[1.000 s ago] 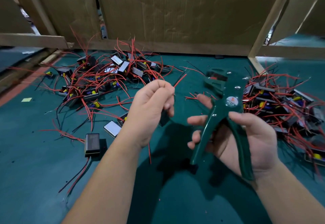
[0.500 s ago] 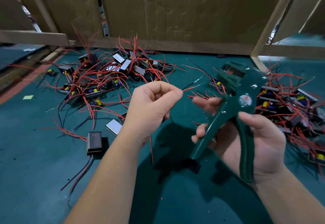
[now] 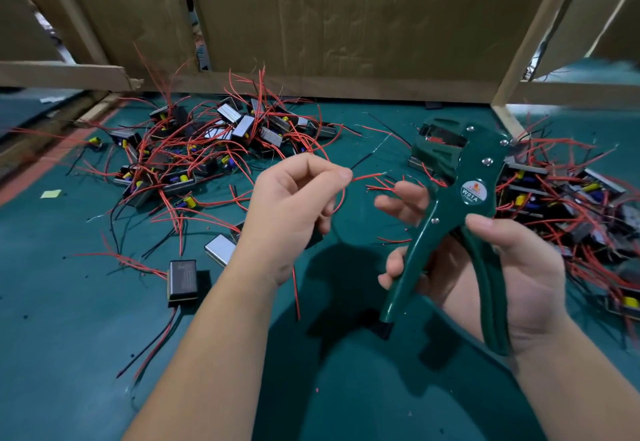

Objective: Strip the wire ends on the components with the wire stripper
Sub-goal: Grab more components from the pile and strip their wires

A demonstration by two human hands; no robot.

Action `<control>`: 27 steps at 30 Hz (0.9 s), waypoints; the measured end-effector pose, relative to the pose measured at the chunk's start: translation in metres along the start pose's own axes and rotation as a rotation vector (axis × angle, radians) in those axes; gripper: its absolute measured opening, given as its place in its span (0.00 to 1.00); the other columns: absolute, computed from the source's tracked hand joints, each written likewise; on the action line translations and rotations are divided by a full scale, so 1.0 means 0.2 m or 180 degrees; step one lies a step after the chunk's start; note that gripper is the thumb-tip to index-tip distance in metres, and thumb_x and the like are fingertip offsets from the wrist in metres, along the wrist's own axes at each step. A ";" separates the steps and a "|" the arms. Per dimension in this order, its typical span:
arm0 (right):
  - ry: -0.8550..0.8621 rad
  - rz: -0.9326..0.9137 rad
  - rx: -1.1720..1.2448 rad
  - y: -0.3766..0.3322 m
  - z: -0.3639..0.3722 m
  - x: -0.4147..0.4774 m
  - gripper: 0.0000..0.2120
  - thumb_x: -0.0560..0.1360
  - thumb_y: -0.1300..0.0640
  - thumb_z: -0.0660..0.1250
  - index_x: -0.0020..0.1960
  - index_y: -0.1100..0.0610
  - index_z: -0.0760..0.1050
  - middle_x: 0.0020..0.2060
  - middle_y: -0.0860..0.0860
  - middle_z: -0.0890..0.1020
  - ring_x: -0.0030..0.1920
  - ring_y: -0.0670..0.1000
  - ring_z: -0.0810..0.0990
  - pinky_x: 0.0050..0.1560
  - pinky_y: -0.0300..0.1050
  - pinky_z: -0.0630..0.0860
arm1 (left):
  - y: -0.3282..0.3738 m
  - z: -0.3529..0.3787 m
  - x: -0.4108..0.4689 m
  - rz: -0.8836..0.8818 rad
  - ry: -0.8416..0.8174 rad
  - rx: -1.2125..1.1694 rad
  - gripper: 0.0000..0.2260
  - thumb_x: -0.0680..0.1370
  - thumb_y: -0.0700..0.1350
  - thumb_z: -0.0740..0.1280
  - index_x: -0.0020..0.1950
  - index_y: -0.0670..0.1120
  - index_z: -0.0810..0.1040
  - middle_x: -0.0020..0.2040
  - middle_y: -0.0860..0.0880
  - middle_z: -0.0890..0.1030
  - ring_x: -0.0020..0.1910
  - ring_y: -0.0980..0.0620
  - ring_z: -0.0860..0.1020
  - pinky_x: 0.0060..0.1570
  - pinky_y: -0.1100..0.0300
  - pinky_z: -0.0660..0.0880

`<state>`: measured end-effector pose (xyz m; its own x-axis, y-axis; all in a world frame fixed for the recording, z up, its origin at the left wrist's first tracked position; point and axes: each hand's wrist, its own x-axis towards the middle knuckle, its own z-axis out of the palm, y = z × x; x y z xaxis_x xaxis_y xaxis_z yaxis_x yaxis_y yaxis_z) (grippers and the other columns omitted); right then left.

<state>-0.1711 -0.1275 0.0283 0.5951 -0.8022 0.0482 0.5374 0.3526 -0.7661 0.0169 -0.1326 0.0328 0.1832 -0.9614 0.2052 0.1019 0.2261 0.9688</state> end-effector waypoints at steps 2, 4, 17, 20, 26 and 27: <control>0.0063 0.0141 0.0053 -0.01 -0.01 0.00 0.34 0.59 0.51 0.76 0.62 0.61 0.77 0.51 0.63 0.81 0.38 0.61 0.81 0.43 0.57 0.79 | 0.01 -0.02 0.00 0.0049 -0.0219 -0.0139 0.04 0.64 0.48 0.71 0.31 0.51 0.78 0.21 0.55 0.68 0.19 0.56 0.65 0.29 0.60 0.60; 0.0145 0.0363 -0.0023 -0.01 -0.01 0.01 0.33 0.56 0.51 0.78 0.59 0.61 0.79 0.43 0.63 0.82 0.37 0.61 0.81 0.42 0.58 0.80 | 0.02 -0.04 -0.01 0.0128 -0.0420 -0.0220 0.04 0.64 0.48 0.70 0.30 0.50 0.79 0.20 0.56 0.67 0.18 0.56 0.64 0.28 0.60 0.61; -0.0543 0.0879 -0.0397 0.02 -0.01 -0.02 0.22 0.66 0.52 0.75 0.54 0.65 0.77 0.38 0.64 0.79 0.37 0.64 0.80 0.43 0.60 0.76 | 0.01 -0.11 0.02 0.0047 -0.0224 0.0249 0.06 0.60 0.49 0.71 0.28 0.48 0.79 0.18 0.55 0.66 0.18 0.56 0.63 0.22 0.70 0.58; -0.0400 0.0869 -0.0488 0.02 -0.01 -0.02 0.21 0.66 0.50 0.76 0.50 0.64 0.77 0.36 0.64 0.78 0.34 0.63 0.80 0.40 0.60 0.77 | 0.01 -0.11 0.02 0.0014 -0.0262 0.0246 0.06 0.60 0.49 0.71 0.28 0.47 0.78 0.18 0.55 0.65 0.18 0.56 0.62 0.23 0.70 0.58; 0.0337 0.0749 -0.0750 0.06 0.04 -0.01 0.19 0.66 0.44 0.74 0.36 0.59 0.75 0.25 0.59 0.72 0.21 0.55 0.72 0.27 0.47 0.73 | 0.00 -0.10 0.03 -0.0045 -0.0190 0.0385 0.05 0.63 0.41 0.72 0.27 0.47 0.78 0.18 0.52 0.67 0.17 0.55 0.63 0.23 0.67 0.58; 0.0431 0.0723 -0.0802 0.06 0.04 0.00 0.18 0.66 0.43 0.72 0.34 0.58 0.74 0.24 0.58 0.71 0.20 0.54 0.71 0.26 0.45 0.72 | 0.00 -0.10 0.03 -0.0061 -0.0172 0.0434 0.06 0.64 0.41 0.71 0.27 0.46 0.78 0.18 0.52 0.67 0.17 0.55 0.63 0.23 0.67 0.58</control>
<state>-0.1596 -0.1186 0.0237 0.5888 -0.7796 -0.2137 0.2266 0.4129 -0.8821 0.0371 -0.1345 0.0306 0.1293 -0.9732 0.1901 -0.0297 0.1879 0.9817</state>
